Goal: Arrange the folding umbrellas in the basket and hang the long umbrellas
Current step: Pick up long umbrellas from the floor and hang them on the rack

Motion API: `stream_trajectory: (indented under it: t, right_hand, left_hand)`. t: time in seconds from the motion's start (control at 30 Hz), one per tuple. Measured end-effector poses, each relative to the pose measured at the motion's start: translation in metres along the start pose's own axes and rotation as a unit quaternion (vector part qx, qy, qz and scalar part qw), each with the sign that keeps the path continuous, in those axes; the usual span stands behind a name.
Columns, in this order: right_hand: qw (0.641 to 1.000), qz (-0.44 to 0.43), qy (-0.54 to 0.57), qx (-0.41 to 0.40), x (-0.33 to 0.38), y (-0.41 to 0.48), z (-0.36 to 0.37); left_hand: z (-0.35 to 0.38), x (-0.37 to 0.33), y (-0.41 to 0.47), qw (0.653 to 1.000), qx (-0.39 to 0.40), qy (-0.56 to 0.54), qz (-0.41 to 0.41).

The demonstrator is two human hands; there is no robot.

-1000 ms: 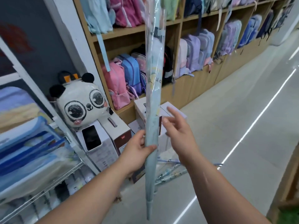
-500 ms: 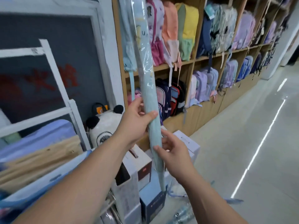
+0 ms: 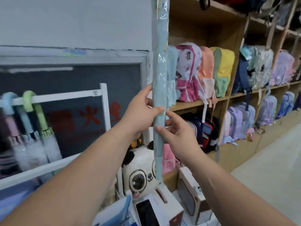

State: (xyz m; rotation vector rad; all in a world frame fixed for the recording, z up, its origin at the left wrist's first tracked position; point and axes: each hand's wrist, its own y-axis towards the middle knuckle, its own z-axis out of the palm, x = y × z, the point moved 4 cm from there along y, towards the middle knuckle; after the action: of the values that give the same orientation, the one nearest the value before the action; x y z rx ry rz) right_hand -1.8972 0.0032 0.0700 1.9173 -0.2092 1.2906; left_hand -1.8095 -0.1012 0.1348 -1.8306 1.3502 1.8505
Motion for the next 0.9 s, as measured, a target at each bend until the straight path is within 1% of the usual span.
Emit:
stream_trajectory:
  t: [0.17, 0.27, 0.37, 0.47, 0.57, 0.73, 0.9]
  right_hand:
    - [0.992, -0.039, 0.021, 0.115, 0.002, 0.044, 0.02]
    - [0.987, -0.075, 0.024, 0.142, 0.008, 0.071, 0.028]
    - [0.981, -0.094, 0.049, 0.165, 0.014, 0.101, 0.041]
    - [0.975, -0.112, 0.055, 0.182, 0.016, 0.128, 0.062]
    - [0.968, -0.13, 0.06, 0.206, 0.022, 0.15, 0.088]
    - [0.956, -0.134, 0.072, 0.251, 0.04, 0.176, 0.135]
    - [0.954, -0.157, 0.046, 0.252, 0.07, 0.194, 0.174]
  left_hand:
    - [-0.031, -0.023, 0.026, 0.994, -0.1, 0.035, 0.018]
    - [-0.048, -0.036, 0.043, 0.986, -0.148, 0.079, 0.023]
    - [-0.064, -0.046, 0.054, 0.981, -0.163, 0.104, 0.012]
    - [-0.082, -0.049, 0.06, 0.978, -0.166, 0.127, -0.025]
    - [-0.104, -0.051, 0.065, 0.97, -0.192, 0.142, -0.042]
    - [-0.148, -0.062, 0.068, 0.956, -0.243, 0.161, -0.037]
    - [-0.192, -0.077, 0.071, 0.948, -0.263, 0.177, -0.013]
